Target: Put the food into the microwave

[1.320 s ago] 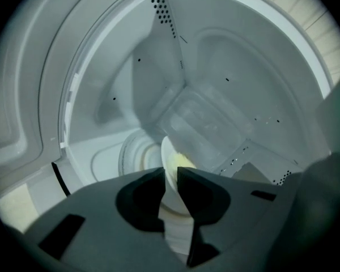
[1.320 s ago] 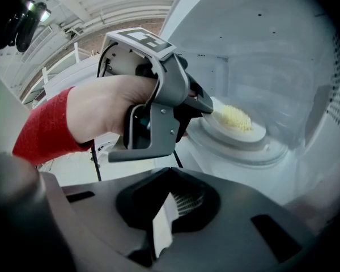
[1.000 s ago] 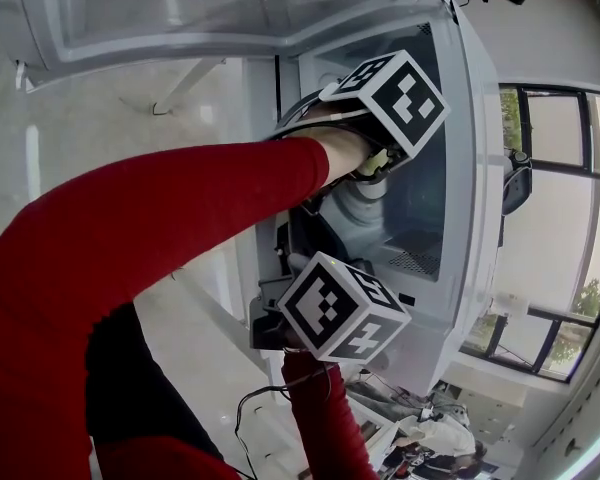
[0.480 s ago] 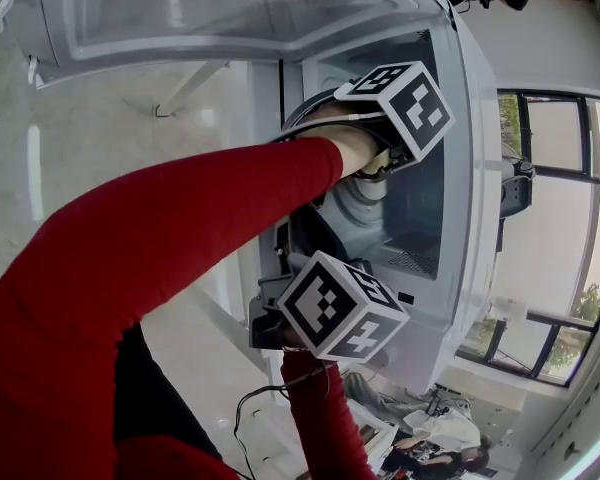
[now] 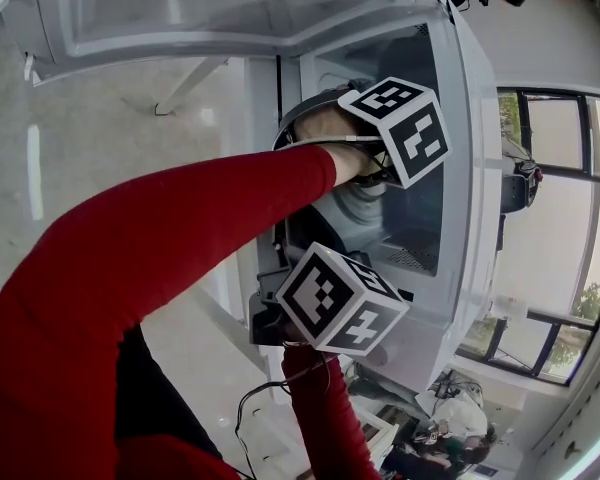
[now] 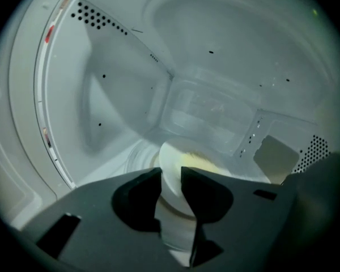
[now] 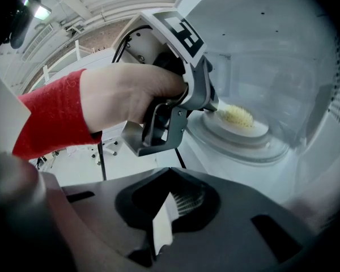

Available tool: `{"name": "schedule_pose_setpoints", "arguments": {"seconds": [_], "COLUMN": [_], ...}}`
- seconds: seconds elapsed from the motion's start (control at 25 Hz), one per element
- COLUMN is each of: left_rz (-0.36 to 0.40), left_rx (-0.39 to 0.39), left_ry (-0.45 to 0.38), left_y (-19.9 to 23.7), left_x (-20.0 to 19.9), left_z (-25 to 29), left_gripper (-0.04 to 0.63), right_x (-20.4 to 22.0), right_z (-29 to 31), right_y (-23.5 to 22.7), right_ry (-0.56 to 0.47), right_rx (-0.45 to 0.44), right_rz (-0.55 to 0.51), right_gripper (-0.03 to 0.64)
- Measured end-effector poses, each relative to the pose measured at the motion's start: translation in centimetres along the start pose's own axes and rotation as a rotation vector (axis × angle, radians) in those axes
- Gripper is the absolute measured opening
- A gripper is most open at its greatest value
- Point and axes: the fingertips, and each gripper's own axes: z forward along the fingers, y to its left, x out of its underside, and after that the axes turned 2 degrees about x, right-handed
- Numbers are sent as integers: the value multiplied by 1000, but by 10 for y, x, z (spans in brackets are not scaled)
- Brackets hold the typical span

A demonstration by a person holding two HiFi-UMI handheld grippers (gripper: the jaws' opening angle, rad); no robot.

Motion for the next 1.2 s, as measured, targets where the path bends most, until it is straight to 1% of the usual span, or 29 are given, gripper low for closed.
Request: {"name": "schedule_pose_setpoints", "arguments": {"seconds": [0.16, 0.32, 0.44, 0.48, 0.56, 0.64, 0.76, 0.84, 0.92, 1.04, 1.12, 1.2], "left_rz": [93, 147, 220, 234, 230, 207, 153, 78, -19, -152, -222, -277], "left_rx": [-44, -71, -101, -105, -98, -74, -11, 29, 65, 154, 206, 251], "left_ry": [1, 7, 6, 0, -20, -57, -136, -182, -217, -304, -365, -408], "left_y": [1, 1, 0, 0, 0, 1, 4, 11, 22, 30, 33, 34], "left_x": [-1, 0, 1, 1, -1, -4, -11, -13, -11, -13, -14, -11], "left_z": [2, 4, 5, 5, 4, -1, -18, -34, -50, -74, -92, -109], "left_gripper": [117, 117, 109, 110, 107, 101, 80, 63, 37, 17, 12, 11], "right_x": [-1, -1, -1, 0, 0, 1, 1, -1, -5, -13, -18, -20], "right_z": [0, 0, 0, 0, 0, 0, -1, -2, -2, -3, -5, -7], "right_y": [-2, -4, -6, -6, -7, -7, -5, -3, -1, 3, 10, 19], "right_ry": [2, 3, 3, 3, 2, 2, -2, -10, -19, -38, -56, -76], "right_rx": [-1, -5, -5, -5, -5, -8, -14, -19, -24, -34, -45, -58], "right_rz": [1, 4, 6, 7, 8, 7, 4, 1, -1, -3, 1, 0], "right_gripper": [14, 14, 14, 14, 14, 14, 14, 14, 14, 14, 14, 14]}}
